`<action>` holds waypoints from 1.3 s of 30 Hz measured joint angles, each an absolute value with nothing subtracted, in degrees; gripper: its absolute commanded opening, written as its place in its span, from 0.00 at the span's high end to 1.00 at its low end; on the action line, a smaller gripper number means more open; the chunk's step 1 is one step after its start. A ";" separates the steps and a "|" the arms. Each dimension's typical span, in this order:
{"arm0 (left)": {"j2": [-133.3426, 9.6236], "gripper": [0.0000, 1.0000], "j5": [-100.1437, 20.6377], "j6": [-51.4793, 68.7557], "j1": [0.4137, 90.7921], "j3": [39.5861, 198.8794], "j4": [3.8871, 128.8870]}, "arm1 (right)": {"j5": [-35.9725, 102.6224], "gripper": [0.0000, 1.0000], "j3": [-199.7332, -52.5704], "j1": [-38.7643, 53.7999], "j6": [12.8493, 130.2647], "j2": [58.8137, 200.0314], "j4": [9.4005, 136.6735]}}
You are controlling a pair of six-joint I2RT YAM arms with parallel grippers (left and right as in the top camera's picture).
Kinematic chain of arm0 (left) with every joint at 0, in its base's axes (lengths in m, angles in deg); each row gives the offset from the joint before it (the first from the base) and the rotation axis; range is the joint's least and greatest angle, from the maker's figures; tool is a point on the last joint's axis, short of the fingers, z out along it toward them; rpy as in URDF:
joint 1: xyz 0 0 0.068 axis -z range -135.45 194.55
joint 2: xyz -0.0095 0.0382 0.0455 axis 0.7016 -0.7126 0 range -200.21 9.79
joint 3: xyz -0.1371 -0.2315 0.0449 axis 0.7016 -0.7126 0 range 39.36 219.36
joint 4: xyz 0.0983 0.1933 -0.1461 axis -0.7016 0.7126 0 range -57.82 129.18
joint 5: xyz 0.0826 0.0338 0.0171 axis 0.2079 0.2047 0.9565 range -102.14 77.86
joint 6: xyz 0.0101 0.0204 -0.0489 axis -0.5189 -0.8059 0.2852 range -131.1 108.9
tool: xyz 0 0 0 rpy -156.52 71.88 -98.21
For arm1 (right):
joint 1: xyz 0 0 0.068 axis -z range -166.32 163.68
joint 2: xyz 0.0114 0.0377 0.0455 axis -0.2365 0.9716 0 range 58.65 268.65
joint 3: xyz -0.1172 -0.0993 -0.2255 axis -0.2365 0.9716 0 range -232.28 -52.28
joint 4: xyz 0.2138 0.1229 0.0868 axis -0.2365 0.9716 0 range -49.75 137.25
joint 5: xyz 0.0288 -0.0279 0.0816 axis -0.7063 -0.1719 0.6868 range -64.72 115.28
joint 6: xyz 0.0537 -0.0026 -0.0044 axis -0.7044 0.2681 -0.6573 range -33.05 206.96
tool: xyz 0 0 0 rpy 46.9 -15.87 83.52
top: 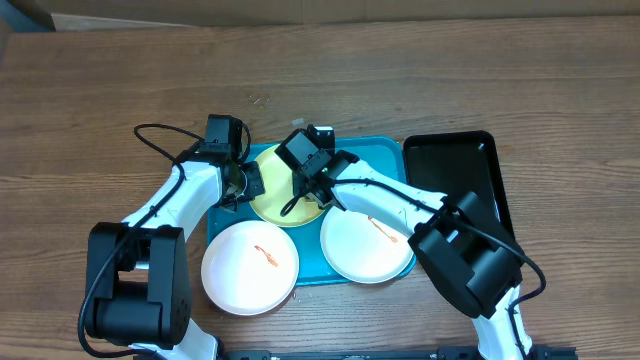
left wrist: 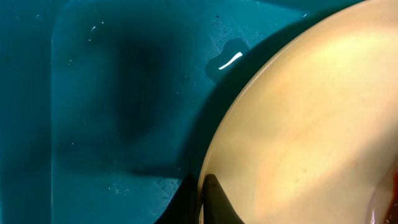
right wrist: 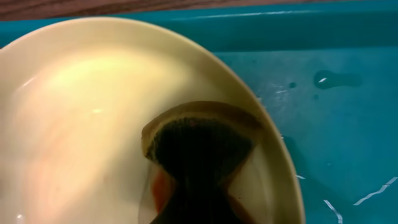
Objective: Clean dirty plates on tray and stack at the side
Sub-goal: 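Scrub the yellow-rimmed plate with the sponge in the right gripper, then dip the sponge into the water in the black tray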
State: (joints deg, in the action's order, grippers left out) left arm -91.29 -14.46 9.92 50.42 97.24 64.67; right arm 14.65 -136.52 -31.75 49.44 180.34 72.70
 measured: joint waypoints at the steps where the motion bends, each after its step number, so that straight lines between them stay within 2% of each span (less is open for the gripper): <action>1: -91.27 0.96 -14.46 9.92 50.42 97.24 64.67 | 15.54 0.96 -136.57 -31.68 49.46 180.36 72.59; 15: -91.27 0.96 -14.44 9.92 50.42 97.24 64.69 | 34.21 0.96 -136.81 -31.25 50.20 181.41 65.16; 21: -91.27 0.96 -14.46 9.92 50.42 97.24 64.69 | 43.00 0.96 -138.75 -25.93 52.48 180.88 68.15; 28: -91.29 0.96 -14.49 9.92 50.42 97.24 64.69 | 43.56 0.96 -138.91 -14.28 60.52 170.52 85.13; 35: -91.29 0.96 -14.49 9.92 50.42 97.24 64.69 | 31.15 0.96 -139.87 -3.88 65.20 159.62 104.63; 39: -91.27 0.95 -14.49 9.92 50.42 97.24 64.71 | 26.19 0.96 -138.64 1.10 66.05 159.75 106.95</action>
State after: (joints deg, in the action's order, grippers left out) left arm -91.27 -14.49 9.92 50.42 97.24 64.71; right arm 26.19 -138.64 1.10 66.05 159.75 106.95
